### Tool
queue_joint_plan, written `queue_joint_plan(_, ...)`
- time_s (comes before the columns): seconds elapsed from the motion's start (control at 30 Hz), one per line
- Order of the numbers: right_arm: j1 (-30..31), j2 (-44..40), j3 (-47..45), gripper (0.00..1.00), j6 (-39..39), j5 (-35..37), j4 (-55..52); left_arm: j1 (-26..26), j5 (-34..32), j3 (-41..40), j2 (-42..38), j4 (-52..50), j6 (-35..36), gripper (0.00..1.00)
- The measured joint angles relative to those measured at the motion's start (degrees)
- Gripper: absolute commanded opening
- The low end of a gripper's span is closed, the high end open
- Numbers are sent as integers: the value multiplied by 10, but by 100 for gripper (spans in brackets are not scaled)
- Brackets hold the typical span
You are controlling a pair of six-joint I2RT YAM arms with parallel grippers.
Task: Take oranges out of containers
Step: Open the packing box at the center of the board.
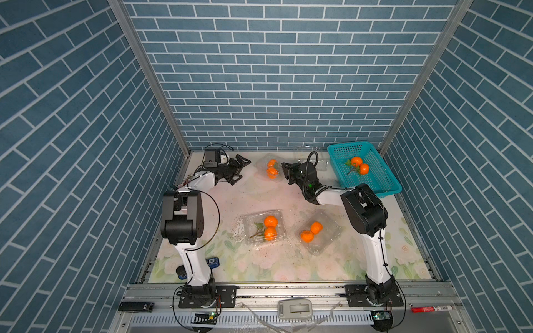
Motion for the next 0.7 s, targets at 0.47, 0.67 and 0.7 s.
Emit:
queue_joint_plan(0.47, -1, 28, 3, 14, 47, 45, -18, -62, -16, -89, -9, 148, -83, 96)
queue_joint_plan(0.67, 4, 47, 42, 14, 64, 54, -18, -74, -21, -114, 8, 215, -123, 93)
queue_joint_plan(0.7, 7, 47, 46, 14, 66, 56, -19, -75, -23, -118, 11, 224, -129, 93)
